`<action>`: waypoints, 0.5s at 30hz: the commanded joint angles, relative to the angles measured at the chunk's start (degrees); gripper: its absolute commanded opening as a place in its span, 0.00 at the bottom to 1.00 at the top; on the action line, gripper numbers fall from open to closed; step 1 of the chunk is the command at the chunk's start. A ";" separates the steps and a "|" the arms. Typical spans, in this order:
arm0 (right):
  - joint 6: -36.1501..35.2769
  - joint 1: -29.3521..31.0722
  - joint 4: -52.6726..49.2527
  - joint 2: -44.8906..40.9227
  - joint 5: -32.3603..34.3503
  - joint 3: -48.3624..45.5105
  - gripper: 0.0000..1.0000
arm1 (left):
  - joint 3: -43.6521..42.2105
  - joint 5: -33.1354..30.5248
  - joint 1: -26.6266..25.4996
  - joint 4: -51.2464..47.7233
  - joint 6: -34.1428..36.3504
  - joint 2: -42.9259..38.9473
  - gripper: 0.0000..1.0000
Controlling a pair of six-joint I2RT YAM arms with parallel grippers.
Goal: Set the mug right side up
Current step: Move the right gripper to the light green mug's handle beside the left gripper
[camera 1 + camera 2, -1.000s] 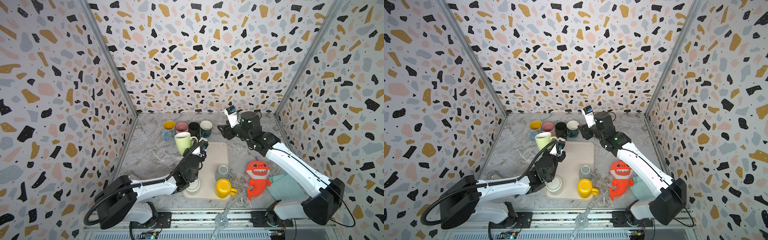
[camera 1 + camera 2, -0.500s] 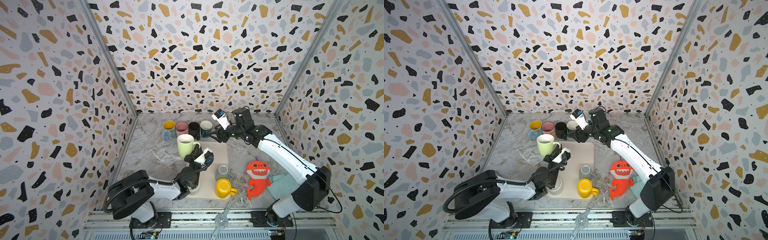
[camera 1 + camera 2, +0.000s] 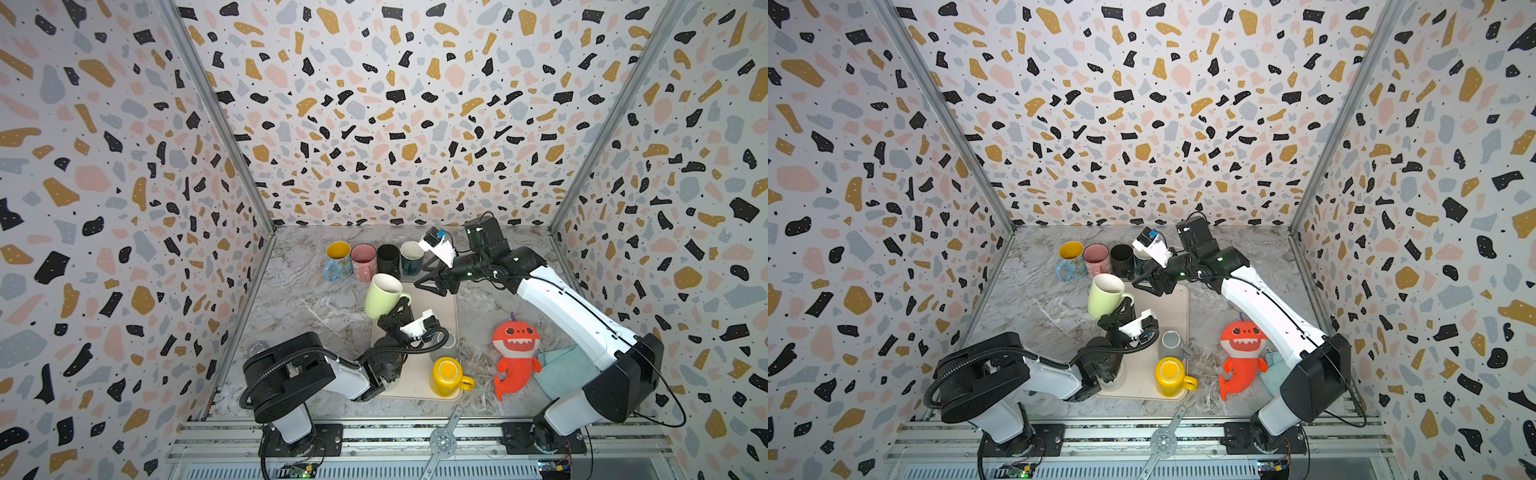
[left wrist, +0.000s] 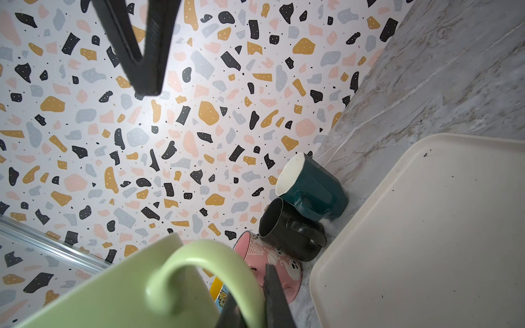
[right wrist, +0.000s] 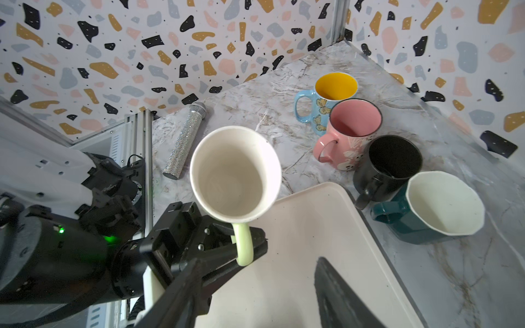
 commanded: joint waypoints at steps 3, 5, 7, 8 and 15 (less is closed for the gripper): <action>-2.16 1.42 -4.31 2.14 -1.63 2.32 0.62 | 0.99 1.28 -0.46 25.46 0.62 -3.08 0.00; -2.08 1.68 -4.49 2.80 -1.64 2.57 0.61 | 1.12 1.32 -0.59 25.46 0.37 -3.69 0.00; -2.13 1.70 -5.04 3.54 -1.64 3.01 0.60 | 1.14 1.50 -0.66 25.46 0.12 -4.35 0.00; -2.12 1.69 -5.11 3.88 -1.62 3.11 0.59 | 1.14 1.68 -0.66 25.36 0.09 -4.65 0.00; -1.92 1.78 -4.87 5.02 -3.71 3.44 0.56 | 1.07 2.50 -0.86 24.16 -1.93 -6.68 0.00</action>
